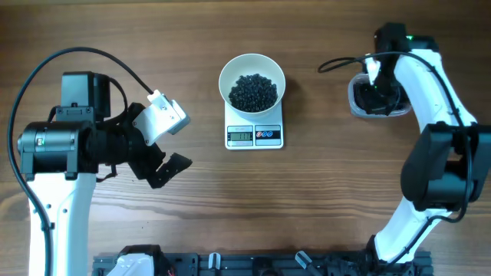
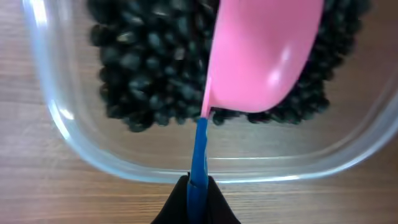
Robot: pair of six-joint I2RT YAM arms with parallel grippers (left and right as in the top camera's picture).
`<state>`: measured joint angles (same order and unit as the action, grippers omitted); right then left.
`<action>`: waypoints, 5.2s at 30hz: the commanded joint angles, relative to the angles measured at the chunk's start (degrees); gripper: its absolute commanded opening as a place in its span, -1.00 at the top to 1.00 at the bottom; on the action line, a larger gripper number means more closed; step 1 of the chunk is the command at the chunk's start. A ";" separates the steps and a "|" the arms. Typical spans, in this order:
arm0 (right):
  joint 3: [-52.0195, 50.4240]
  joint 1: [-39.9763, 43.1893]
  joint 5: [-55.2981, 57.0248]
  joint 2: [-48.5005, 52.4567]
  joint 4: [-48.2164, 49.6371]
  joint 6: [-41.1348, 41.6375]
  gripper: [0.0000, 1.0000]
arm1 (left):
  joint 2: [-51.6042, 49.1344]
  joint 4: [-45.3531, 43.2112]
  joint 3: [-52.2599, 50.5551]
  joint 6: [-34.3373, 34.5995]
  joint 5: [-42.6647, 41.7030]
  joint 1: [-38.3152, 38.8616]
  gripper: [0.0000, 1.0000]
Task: Scoop item into bowl and weigh 150g on scale
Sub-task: 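Return the scoop to the tub and scoop more black beans, then carry the filled scoop with the right gripper over the white bowl, then tilt the scoop to pour the beans into the white bowl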
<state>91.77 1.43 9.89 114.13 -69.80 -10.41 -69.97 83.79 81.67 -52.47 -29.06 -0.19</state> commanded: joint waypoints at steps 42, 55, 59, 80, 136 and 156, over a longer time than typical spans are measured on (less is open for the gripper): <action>1.44 33.77 -58.27 2.29 -13.99 -19.69 0.91 | -0.24 0.02 -0.13 -1.14 -1.11 -0.31 -1.00; 1.49 34.42 -70.47 2.23 -22.56 -26.93 0.91 | -0.22 0.02 -0.13 -1.14 -1.11 -0.31 -1.00; 1.49 32.61 -74.16 2.23 -22.56 -26.91 0.91 | -0.22 0.02 -0.13 -1.14 -1.11 -0.31 -1.00; 1.66 1.57 -84.06 1.46 -10.86 -12.22 0.91 | -0.24 0.02 -0.13 -1.11 -1.11 -0.31 -1.00; 2.69 -24.09 -18.93 -9.14 16.83 -9.07 0.91 | -0.22 0.02 -0.13 -1.14 -1.11 -0.31 -1.00; 2.69 -24.09 -23.56 -9.14 16.55 -8.85 0.91 | -0.24 0.02 -0.13 -1.14 -1.11 -0.31 -1.00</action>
<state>93.19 -22.33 -9.32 105.84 -53.12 -19.00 -69.97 83.79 81.67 -52.47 -29.06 -0.19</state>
